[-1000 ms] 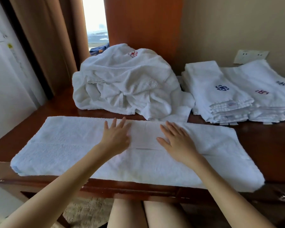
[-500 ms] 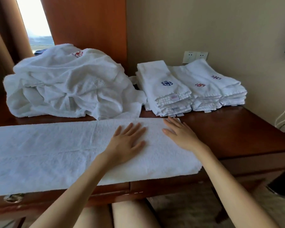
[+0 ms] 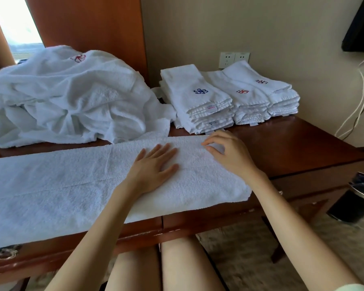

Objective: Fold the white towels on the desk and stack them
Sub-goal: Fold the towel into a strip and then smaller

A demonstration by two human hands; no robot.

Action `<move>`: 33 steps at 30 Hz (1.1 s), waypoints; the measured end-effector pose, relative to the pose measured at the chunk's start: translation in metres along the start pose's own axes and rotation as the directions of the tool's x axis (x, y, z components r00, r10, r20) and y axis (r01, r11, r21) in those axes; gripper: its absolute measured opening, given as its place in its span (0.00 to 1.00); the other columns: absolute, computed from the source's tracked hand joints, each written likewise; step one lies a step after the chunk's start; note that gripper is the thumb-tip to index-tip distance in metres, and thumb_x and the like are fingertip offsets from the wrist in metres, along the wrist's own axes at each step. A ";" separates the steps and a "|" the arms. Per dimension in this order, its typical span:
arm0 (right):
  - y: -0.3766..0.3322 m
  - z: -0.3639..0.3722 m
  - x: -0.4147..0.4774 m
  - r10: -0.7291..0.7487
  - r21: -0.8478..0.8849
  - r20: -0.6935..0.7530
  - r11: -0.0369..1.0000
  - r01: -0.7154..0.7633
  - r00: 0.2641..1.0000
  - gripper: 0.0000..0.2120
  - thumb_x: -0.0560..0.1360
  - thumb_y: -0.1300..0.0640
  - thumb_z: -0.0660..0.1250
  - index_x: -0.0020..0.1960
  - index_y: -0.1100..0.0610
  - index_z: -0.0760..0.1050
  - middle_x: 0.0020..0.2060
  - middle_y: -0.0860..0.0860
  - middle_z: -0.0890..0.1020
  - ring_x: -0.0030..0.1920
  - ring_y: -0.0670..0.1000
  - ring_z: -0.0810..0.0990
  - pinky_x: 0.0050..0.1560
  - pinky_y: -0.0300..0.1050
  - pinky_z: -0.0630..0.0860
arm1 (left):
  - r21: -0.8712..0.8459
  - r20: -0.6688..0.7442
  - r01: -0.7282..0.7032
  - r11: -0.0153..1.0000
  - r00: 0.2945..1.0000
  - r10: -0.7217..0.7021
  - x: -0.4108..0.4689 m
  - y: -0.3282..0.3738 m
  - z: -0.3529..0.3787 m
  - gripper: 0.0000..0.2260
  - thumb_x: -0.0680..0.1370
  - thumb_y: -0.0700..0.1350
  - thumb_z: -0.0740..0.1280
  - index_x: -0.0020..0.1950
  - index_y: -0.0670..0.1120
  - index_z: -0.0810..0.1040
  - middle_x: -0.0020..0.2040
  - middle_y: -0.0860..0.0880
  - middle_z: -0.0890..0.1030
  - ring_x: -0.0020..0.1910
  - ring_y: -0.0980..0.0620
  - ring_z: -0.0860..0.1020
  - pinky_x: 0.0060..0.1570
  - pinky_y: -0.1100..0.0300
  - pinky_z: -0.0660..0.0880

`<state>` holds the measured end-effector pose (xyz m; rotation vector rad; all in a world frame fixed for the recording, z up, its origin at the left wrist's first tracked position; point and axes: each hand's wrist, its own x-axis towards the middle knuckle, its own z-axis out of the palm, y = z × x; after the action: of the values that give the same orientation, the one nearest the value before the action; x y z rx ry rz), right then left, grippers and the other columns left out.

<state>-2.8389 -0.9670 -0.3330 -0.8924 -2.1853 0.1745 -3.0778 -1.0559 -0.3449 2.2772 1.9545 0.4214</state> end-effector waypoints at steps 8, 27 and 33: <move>-0.016 -0.005 -0.096 -0.151 -0.136 -0.089 0.981 0.139 0.984 0.23 0.72 0.42 0.72 0.61 0.53 0.76 0.57 0.46 0.78 0.59 0.45 0.75 0.60 0.40 0.69 | -0.064 -0.219 -0.127 0.990 0.969 0.111 -0.007 0.009 -0.009 0.17 0.79 0.51 0.64 0.68 0.52 0.75 0.70 0.52 0.72 0.71 0.51 0.68 0.71 0.50 0.60; -0.003 -0.032 -0.083 0.008 0.084 -0.194 0.996 0.008 0.981 0.17 0.68 0.72 0.66 0.52 0.55 0.80 0.48 0.44 0.83 0.51 0.46 0.82 0.52 0.45 0.78 | 0.237 -0.256 -0.336 0.911 0.883 0.393 -0.080 0.035 -0.013 0.27 0.70 0.45 0.58 0.69 0.46 0.74 0.59 0.48 0.79 0.47 0.47 0.82 0.37 0.59 0.78; 0.004 -0.029 -0.041 0.206 0.341 -0.059 0.924 -0.174 0.977 0.17 0.76 0.68 0.64 0.57 0.49 0.78 0.47 0.40 0.82 0.47 0.43 0.81 0.46 0.31 0.74 | 0.281 -0.359 -0.042 0.959 0.922 0.146 -0.072 0.020 -0.047 0.32 0.62 0.34 0.77 0.66 0.44 0.77 0.50 0.46 0.81 0.35 0.44 0.81 0.22 0.59 0.71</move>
<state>-2.7972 -0.9949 -0.3385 -0.8953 -1.9040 0.5699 -3.0811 -1.1340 -0.3048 2.6330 2.1981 0.6895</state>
